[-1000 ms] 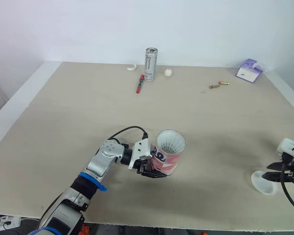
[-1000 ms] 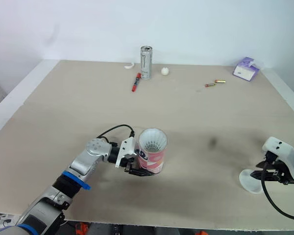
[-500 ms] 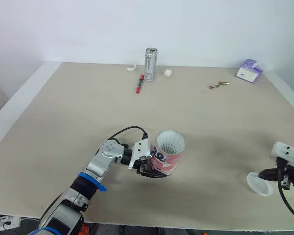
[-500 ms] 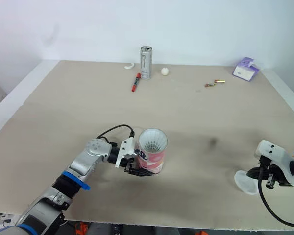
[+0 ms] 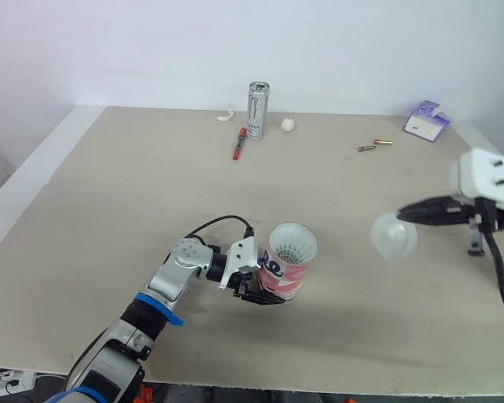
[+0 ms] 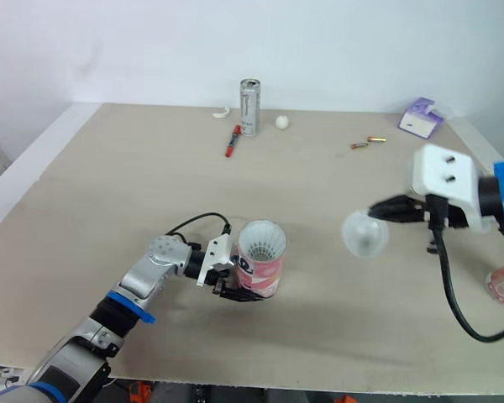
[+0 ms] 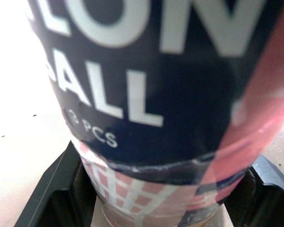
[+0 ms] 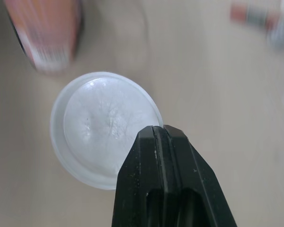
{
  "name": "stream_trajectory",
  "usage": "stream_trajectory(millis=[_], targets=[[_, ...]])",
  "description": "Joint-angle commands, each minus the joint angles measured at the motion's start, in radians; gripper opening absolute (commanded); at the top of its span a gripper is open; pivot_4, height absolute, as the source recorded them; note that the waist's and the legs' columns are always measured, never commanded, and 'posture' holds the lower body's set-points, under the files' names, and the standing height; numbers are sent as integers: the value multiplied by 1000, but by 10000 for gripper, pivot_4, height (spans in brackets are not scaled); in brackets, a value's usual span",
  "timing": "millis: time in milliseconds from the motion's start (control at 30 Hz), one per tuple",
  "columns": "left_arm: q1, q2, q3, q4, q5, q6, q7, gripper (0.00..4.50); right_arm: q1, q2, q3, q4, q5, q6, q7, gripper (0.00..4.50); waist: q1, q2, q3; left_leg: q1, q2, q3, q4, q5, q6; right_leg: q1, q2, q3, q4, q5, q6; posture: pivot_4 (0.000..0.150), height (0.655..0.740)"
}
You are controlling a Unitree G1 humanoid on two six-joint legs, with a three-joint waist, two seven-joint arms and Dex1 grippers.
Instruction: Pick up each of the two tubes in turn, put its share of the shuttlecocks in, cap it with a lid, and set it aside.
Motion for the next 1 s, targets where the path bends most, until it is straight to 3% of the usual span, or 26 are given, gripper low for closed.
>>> stream_trajectory(millis=[33,200,400,567,1000], targets=[[1,9,-15,32,20,7,-3,29735,-214,50,106,-73,68,64,31,706,0,0,0,0,0,0,0,0,0,0,0,0,0,0,0,1500,7400],[-5,6,-19,44,26,0,-1,29735,-417,177,255,-110,98,154,57,706,0,-2,1,0,0,0,0,0,0,0,-2,-1,0,1,-2,1500,7400],[-9,5,-19,53,28,-6,4,29735,-517,300,390,-87,28,176,54,706,0,-2,0,-2,1,2,0,0,0,-3,-5,-1,0,4,-6,1500,7400],[-9,8,-18,53,30,-6,10,29735,-548,368,453,-37,-58,127,63,706,0,-3,1,-2,0,2,0,0,0,-3,-5,-2,0,6,-7,1500,7400],[1,17,-18,42,30,-1,16,29735,-550,400,470,-10,-141,56,126,706,0,-2,1,-2,0,1,1,0,0,-3,-3,-3,0,6,-8,1500,7400]])
